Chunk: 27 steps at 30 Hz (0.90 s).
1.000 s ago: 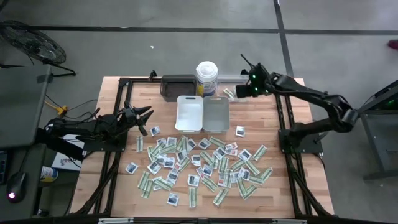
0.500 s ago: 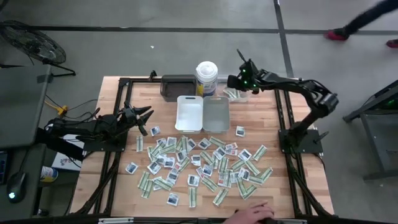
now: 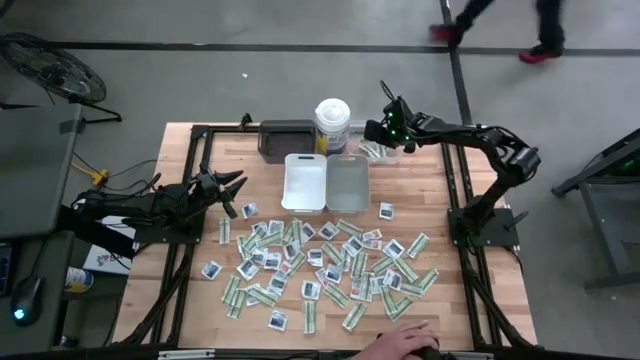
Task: Pick & Place First Aid Supplies
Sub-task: Put the band aid into the transparent bin
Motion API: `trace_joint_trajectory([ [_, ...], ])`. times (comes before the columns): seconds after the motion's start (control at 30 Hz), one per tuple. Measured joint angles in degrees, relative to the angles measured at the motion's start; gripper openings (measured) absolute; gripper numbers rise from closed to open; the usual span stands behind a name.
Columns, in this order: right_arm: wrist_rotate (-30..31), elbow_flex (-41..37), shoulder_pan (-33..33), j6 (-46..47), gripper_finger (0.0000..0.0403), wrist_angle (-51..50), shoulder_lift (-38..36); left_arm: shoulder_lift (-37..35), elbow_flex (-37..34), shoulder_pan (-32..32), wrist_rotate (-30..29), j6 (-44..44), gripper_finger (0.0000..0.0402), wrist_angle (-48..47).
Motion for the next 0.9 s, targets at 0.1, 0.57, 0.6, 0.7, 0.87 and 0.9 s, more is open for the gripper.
trace_joint_trajectory([
  [0.1,-1.02,0.0,0.0,0.4,0.009,-0.04,0.0,0.01,-0.01,0.0,-0.01,0.0,0.0101,0.0],
  [0.57,-5.29,0.0,1.35,-10.35,0.014,-11.24,-12.18,-0.01,0.0,0.0,0.0,0.0,0.0101,0.01],
  [0.6,-5.18,0.0,1.99,-11.65,0.0139,-14.32,-14.09,-0.01,0.01,-0.01,-0.01,0.0,0.0101,0.0],
  [0.7,-4.0,0.0,4.64,-14.08,0.0135,-24.72,-19.65,-0.01,0.01,0.01,0.0,-0.01,0.0101,0.0],
  [0.87,-0.89,0.0,10.58,-13.96,0.0135,-41.73,-27.05,0.0,0.01,-0.01,0.0,0.0,0.0101,0.0],
  [0.9,-0.64,0.0,11.89,-13.24,0.0135,-44.56,-28.04,-0.01,0.01,0.01,0.01,0.01,0.0101,0.0],
])
